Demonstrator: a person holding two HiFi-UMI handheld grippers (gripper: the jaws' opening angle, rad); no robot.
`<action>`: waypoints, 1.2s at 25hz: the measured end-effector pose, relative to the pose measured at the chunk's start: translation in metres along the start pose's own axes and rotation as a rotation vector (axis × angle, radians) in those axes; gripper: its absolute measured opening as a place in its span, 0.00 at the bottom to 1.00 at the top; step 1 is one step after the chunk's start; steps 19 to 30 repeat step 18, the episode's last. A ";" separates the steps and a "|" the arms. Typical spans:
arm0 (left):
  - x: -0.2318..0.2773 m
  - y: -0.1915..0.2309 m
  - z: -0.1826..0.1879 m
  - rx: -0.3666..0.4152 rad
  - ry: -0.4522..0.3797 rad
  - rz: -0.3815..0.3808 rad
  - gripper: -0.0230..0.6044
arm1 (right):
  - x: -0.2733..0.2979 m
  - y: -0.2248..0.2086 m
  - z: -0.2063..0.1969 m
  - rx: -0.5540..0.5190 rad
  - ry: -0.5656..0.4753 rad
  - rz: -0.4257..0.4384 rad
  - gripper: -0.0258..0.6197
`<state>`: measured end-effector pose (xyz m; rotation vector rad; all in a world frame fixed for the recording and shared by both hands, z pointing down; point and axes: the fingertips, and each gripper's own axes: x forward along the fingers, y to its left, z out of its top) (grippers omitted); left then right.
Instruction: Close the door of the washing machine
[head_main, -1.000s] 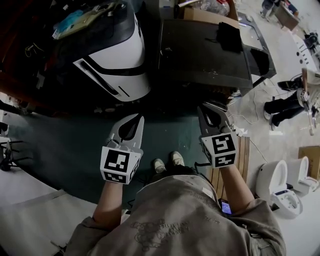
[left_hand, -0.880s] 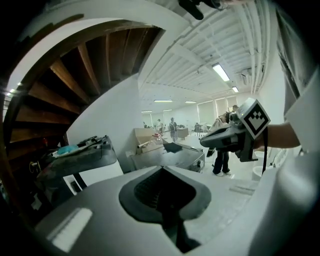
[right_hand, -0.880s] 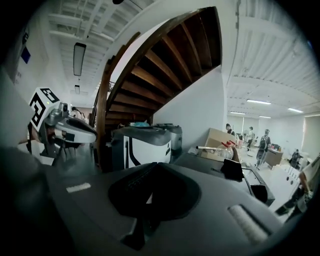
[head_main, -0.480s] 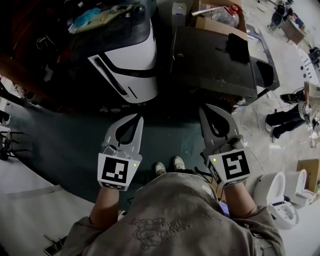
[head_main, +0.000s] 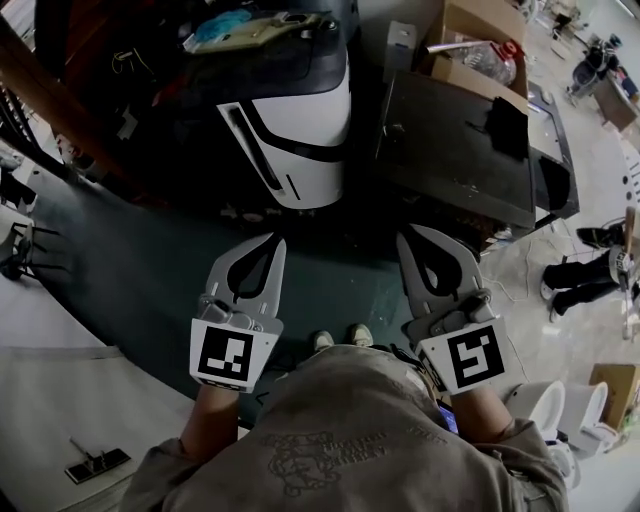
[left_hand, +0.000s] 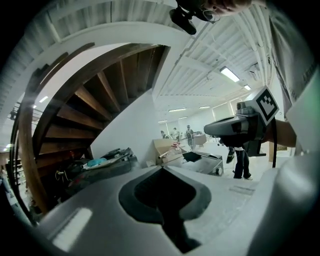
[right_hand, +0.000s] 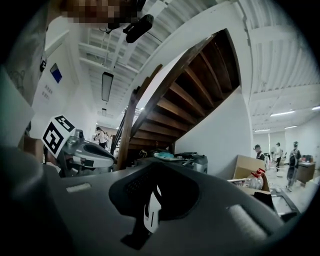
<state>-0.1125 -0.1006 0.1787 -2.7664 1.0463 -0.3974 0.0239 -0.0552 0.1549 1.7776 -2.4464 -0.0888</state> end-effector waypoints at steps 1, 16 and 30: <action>-0.002 0.002 0.000 -0.003 0.003 0.009 0.04 | 0.002 0.002 0.001 0.000 -0.001 0.012 0.08; -0.015 0.016 0.000 -0.007 0.015 0.079 0.04 | 0.020 0.011 0.003 -0.017 -0.001 0.076 0.08; -0.014 0.017 0.003 -0.011 0.009 0.084 0.04 | 0.022 0.009 0.003 -0.012 0.000 0.076 0.08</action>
